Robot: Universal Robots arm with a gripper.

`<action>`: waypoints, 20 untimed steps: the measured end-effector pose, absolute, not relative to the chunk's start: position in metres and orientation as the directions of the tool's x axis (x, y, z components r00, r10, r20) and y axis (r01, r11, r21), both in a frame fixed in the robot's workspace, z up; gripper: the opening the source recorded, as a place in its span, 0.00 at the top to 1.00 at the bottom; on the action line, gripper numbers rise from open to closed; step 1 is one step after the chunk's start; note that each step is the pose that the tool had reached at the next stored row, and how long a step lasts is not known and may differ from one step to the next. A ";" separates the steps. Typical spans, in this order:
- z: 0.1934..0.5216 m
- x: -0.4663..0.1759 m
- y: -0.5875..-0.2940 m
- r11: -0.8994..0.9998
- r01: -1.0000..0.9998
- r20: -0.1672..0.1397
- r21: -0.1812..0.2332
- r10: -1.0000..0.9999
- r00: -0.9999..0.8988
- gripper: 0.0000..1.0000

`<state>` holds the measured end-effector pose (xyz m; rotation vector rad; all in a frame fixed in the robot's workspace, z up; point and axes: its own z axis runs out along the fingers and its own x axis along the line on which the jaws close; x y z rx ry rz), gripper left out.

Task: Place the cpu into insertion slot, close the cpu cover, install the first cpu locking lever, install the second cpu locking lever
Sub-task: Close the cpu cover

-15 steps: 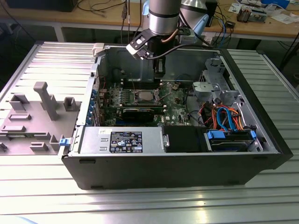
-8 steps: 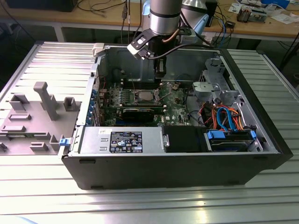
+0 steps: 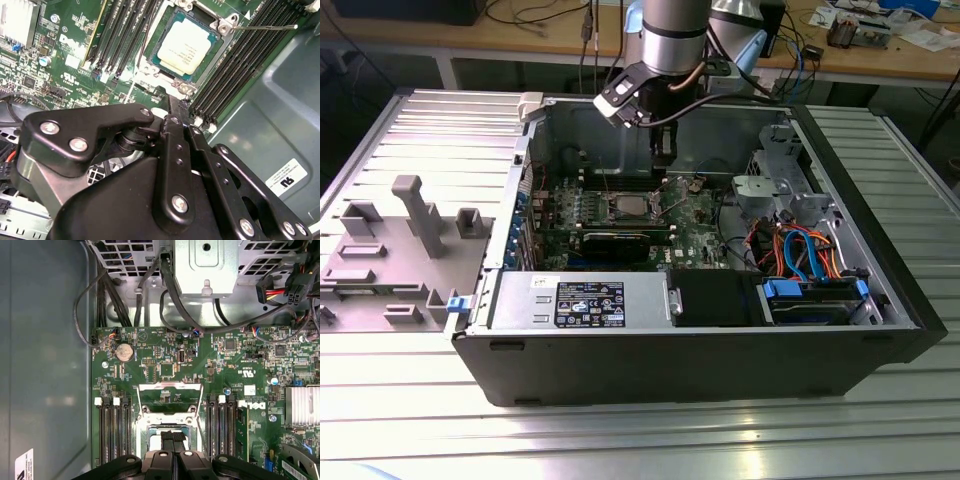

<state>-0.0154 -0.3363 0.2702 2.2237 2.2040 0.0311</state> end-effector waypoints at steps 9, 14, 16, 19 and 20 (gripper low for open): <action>0.270 0.003 -0.336 -0.009 1.000 0.005 0.020 1.000 0.009 0.89; 0.270 0.012 -0.336 -0.009 1.000 0.003 0.019 1.000 0.009 0.89; 0.270 0.012 -0.336 -0.009 1.000 0.003 0.019 1.000 0.009 0.89; 0.270 0.012 -0.336 -0.009 1.000 0.002 0.019 1.000 0.009 0.89; 0.270 0.012 -0.336 -0.009 1.000 0.002 0.019 1.000 0.009 0.89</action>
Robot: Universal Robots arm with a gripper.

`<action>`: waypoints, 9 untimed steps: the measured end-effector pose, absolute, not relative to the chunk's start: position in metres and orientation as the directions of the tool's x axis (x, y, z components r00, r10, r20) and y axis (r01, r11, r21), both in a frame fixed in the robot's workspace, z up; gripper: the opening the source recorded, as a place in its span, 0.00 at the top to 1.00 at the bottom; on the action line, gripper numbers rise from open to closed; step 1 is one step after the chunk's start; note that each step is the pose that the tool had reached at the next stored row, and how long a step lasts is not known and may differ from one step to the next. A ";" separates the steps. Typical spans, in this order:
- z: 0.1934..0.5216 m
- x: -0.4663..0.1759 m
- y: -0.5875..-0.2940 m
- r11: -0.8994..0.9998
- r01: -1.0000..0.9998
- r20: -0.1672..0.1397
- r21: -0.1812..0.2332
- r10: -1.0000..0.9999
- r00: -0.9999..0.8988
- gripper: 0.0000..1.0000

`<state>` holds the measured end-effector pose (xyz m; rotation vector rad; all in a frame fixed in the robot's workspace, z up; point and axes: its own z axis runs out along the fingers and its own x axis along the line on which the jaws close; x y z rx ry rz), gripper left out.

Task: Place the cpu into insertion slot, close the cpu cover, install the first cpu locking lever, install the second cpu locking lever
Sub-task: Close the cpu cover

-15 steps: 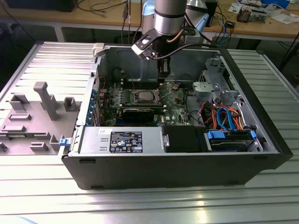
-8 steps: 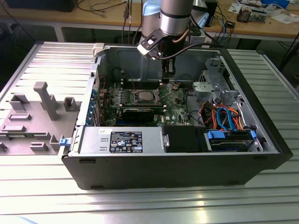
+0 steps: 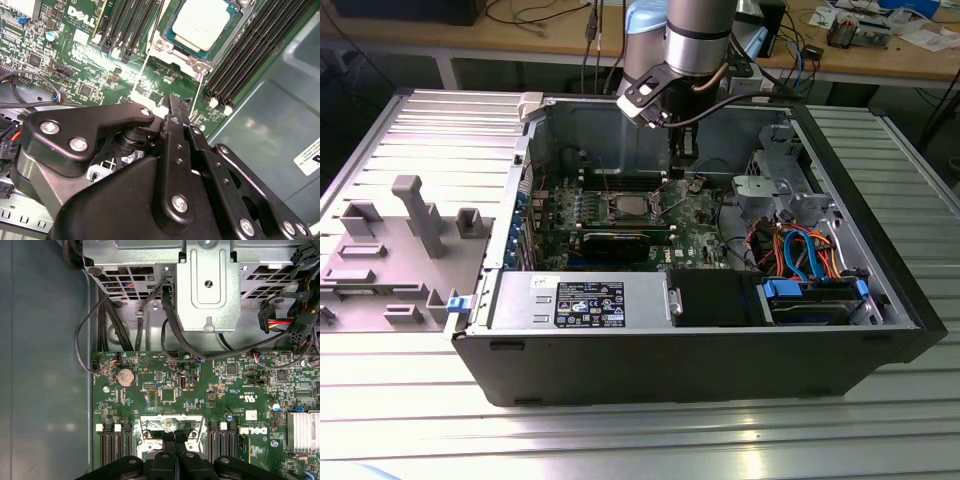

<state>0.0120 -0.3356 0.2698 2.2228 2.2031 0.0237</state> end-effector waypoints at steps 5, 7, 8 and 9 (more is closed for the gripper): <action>0.270 0.012 -0.336 -0.009 1.000 0.002 0.019 1.000 0.009 0.89; 0.270 0.013 -0.336 -0.009 1.000 0.002 0.019 1.000 0.009 0.89; 0.270 0.014 -0.336 -0.009 1.000 0.001 0.019 1.000 0.009 0.89; 0.270 0.015 -0.335 -0.009 1.000 0.001 0.019 1.000 0.009 0.89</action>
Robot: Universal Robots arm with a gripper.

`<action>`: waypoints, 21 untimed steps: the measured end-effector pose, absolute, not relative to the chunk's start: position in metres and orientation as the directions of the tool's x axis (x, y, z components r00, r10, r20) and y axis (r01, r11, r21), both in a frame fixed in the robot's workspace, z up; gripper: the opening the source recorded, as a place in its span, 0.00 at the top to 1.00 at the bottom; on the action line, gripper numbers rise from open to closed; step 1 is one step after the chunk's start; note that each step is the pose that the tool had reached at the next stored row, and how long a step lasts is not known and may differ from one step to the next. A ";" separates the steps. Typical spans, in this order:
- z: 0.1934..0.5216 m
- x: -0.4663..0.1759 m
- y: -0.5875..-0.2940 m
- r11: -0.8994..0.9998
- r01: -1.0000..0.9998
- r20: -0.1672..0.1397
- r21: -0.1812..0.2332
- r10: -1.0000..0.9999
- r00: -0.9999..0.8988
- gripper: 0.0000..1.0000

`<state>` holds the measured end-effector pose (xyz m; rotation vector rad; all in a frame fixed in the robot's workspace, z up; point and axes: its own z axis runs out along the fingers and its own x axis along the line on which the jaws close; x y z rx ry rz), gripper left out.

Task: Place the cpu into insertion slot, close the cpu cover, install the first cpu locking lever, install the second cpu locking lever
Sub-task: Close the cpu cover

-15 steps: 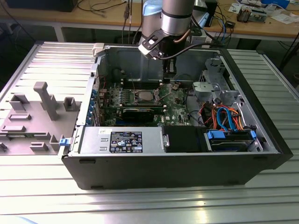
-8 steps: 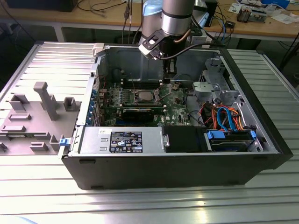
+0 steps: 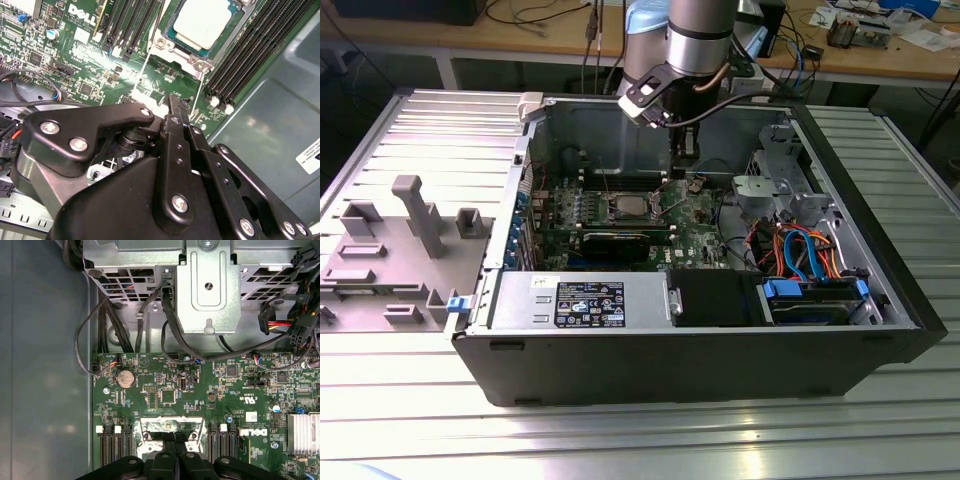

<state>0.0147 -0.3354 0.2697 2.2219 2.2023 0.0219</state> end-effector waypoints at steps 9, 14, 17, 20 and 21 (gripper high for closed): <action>0.268 0.025 -0.334 -0.009 1.000 -0.006 0.018 1.000 0.009 0.89; 0.266 0.033 -0.332 -0.009 1.000 -0.014 0.018 1.000 0.009 0.89; 0.265 0.036 -0.331 -0.009 1.000 -0.018 0.018 1.000 0.009 0.89; 0.263 0.041 -0.330 -0.008 1.000 -0.021 0.018 1.000 0.009 0.89; 0.262 0.043 -0.330 -0.008 1.000 -0.022 0.018 1.000 0.009 0.89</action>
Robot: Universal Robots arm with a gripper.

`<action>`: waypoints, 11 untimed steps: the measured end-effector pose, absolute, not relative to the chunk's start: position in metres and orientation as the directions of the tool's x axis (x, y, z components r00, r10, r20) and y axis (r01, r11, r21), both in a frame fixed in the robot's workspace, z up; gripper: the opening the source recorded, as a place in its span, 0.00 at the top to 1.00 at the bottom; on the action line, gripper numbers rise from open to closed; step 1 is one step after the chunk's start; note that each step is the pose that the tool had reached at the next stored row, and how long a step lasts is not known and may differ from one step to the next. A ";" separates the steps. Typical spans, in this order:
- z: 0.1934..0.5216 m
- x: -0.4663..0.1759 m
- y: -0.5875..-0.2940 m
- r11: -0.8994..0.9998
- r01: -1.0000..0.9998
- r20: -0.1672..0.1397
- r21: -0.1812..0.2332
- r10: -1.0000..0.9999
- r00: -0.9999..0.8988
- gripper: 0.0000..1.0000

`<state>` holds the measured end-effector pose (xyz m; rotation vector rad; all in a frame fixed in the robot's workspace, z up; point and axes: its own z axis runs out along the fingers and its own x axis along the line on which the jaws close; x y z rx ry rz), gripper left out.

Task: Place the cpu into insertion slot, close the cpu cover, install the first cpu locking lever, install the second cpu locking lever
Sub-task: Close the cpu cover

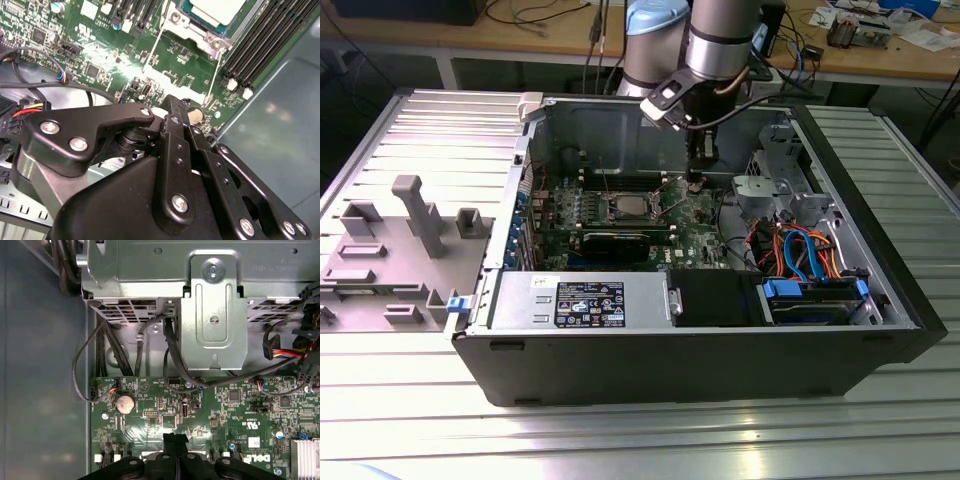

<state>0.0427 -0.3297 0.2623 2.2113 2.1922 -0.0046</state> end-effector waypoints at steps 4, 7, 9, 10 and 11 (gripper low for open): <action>0.259 0.048 -0.328 -0.008 1.000 -0.026 0.018 1.000 0.009 0.89; 0.255 0.049 -0.327 -0.008 1.000 -0.029 0.018 1.000 0.009 0.89; 0.252 0.050 -0.327 -0.008 1.000 -0.031 0.018 0.999 0.009 0.89; 0.251 0.050 -0.327 -0.008 1.000 -0.032 0.018 0.999 0.009 0.89; 0.250 0.050 -0.327 -0.008 1.000 -0.033 0.018 0.999 0.009 0.89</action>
